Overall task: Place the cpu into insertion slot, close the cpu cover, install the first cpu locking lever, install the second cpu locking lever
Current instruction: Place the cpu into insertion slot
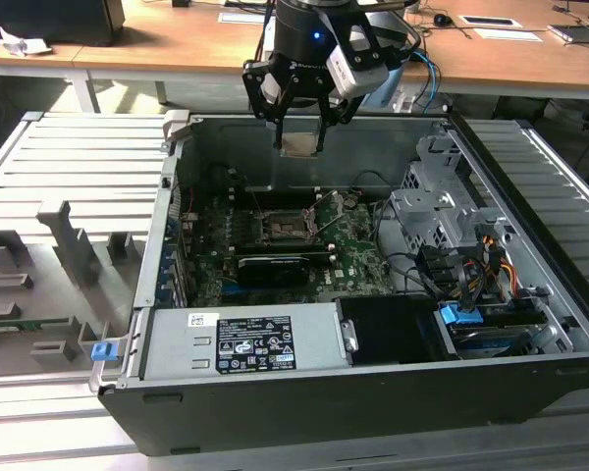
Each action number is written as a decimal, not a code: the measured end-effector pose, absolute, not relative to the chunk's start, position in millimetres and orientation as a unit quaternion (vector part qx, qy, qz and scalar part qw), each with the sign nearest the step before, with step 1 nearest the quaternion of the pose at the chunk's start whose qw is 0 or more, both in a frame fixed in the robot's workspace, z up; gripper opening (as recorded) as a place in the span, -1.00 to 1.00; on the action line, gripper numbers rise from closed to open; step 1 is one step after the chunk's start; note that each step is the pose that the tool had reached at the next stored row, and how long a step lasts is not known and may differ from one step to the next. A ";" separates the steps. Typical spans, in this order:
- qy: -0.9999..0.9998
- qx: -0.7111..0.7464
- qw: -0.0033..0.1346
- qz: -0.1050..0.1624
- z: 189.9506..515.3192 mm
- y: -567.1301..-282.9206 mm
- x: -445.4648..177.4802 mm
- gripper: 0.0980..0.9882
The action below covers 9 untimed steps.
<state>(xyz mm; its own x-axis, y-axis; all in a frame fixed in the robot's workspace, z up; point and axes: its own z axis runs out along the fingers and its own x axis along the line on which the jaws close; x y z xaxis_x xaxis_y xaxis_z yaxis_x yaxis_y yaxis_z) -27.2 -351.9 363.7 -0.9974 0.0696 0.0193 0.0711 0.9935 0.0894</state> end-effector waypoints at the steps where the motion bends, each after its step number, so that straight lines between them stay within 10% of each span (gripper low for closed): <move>1: -0.998 -0.037 0.008 -0.045 363.7 -351.9 -27.2 0.00; 9: -0.998 -0.041 0.008 -0.045 363.7 -351.9 -27.2 0.00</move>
<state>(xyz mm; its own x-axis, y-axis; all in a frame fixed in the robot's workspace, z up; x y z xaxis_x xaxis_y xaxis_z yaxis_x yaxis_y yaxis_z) -27.2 -351.9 363.7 -0.9965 0.0811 0.0193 0.0825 0.9926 0.0893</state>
